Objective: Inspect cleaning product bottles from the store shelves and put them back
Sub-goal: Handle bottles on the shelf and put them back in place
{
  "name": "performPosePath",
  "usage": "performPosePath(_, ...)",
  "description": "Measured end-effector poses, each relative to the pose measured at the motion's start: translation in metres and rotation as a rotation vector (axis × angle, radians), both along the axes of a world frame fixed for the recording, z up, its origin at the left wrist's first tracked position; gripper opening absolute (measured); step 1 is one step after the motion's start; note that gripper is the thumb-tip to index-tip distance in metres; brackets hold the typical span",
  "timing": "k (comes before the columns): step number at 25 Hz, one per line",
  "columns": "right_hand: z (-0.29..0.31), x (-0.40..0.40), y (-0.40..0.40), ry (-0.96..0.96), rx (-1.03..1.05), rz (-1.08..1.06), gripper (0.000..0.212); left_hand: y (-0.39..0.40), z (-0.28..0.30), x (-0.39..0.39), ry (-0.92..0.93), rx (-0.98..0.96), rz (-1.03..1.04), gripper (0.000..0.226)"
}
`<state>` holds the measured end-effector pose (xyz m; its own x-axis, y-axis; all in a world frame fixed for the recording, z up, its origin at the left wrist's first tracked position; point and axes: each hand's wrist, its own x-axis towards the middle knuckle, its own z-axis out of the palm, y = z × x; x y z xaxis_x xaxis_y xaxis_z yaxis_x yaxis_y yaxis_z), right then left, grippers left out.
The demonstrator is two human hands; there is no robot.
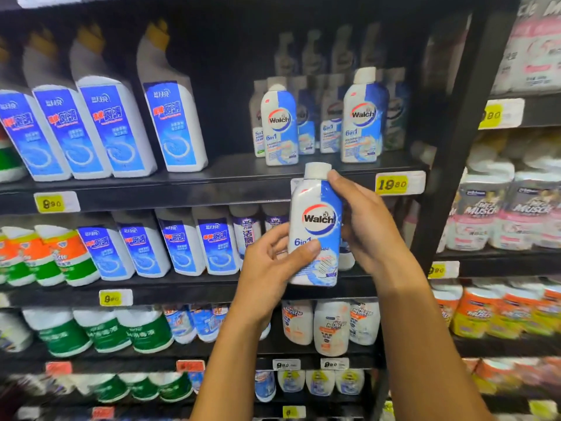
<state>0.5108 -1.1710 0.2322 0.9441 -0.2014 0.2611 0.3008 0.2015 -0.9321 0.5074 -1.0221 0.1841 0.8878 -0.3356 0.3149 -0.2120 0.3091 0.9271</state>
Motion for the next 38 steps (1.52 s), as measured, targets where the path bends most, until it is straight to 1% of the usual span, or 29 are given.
performPosePath(5,-0.003,-0.001,0.004,0.012,-0.019,-0.028,0.029,0.003,-0.004,0.0,0.02,-0.001,0.016,0.043)
performPosePath(7,-0.008,-0.005,0.005,0.006,-0.022,0.024,0.04,0.003,-0.003,0.0,0.078,-0.056,0.02,0.042)
performPosePath(9,-0.015,-0.009,0.006,-0.01,-0.081,0.062,0.046,0.004,-0.002,0.0,0.172,-0.144,-0.008,0.041)
performPosePath(12,-0.02,-0.014,0.007,-0.032,-0.149,0.045,0.038,0.01,-0.001,0.001,0.261,-0.177,-0.022,0.043)
performPosePath(15,-0.022,-0.014,0.011,-0.029,-0.101,0.042,0.029,0.012,-0.003,-0.002,0.265,-0.155,-0.033,0.045)
performPosePath(17,-0.024,-0.014,0.013,-0.025,-0.059,0.034,0.029,0.014,-0.003,-0.002,0.217,-0.128,-0.031,0.04)
performPosePath(19,-0.026,-0.015,0.013,-0.006,0.029,0.046,0.031,0.018,-0.001,-0.001,0.164,-0.096,-0.041,0.03)
performPosePath(22,-0.026,-0.015,0.009,0.054,0.292,0.154,0.037,0.026,0.004,-0.003,0.103,-0.113,-0.098,0.03)
performPosePath(25,-0.025,-0.013,0.009,0.036,0.504,0.267,0.038,0.022,0.008,-0.011,0.012,-0.115,-0.087,0.035)
performPosePath(27,-0.026,-0.009,0.011,0.025,0.595,0.305,0.033,0.01,0.007,-0.019,-0.096,-0.048,0.045,0.036)
performPosePath(31,-0.033,-0.005,0.019,0.108,0.645,0.355,0.038,-0.011,0.001,-0.033,-0.286,0.082,0.352,0.04)
performPosePath(34,-0.036,-0.004,0.023,0.162,0.716,0.424,0.038,-0.014,-0.008,-0.036,-0.454,0.277,0.575,0.044)
performPosePath(36,-0.037,-0.004,0.026,0.162,0.74,0.437,0.04,-0.015,-0.008,-0.039,-0.547,0.363,0.655,0.046)
performPosePath(38,-0.039,-0.006,0.028,0.151,0.777,0.428,0.041,-0.015,-0.007,-0.041,-0.635,0.408,0.703,0.048)
